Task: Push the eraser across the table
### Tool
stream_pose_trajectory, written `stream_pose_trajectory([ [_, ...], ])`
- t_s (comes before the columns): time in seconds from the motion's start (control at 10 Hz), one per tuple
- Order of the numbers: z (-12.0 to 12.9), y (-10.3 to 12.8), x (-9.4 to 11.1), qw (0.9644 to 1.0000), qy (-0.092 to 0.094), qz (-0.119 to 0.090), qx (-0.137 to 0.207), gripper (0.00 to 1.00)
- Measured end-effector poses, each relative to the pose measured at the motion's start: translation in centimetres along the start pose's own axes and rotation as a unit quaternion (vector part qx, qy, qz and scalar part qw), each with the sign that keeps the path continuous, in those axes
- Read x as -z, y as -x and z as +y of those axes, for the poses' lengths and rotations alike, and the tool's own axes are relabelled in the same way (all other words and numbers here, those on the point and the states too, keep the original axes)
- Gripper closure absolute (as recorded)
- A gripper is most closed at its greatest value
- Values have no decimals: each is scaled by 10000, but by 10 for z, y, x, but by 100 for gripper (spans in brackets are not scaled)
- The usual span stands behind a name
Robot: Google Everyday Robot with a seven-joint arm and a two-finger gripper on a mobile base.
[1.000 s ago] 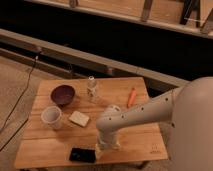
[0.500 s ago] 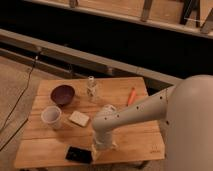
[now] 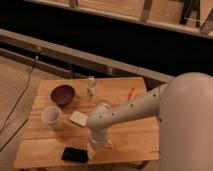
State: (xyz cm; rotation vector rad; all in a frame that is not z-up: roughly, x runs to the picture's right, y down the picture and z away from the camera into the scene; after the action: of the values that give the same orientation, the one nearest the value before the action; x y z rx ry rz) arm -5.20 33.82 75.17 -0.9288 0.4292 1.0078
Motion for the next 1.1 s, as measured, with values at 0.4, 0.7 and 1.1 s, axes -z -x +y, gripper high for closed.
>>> stream_pose_trajectory([
  [0.4,17,13,-3,9997,19,48,235,35],
  [0.7,32,26,-3,9990,43,34,444,35],
  [1.1,57,43,-4,9974,143,-31,703,35],
])
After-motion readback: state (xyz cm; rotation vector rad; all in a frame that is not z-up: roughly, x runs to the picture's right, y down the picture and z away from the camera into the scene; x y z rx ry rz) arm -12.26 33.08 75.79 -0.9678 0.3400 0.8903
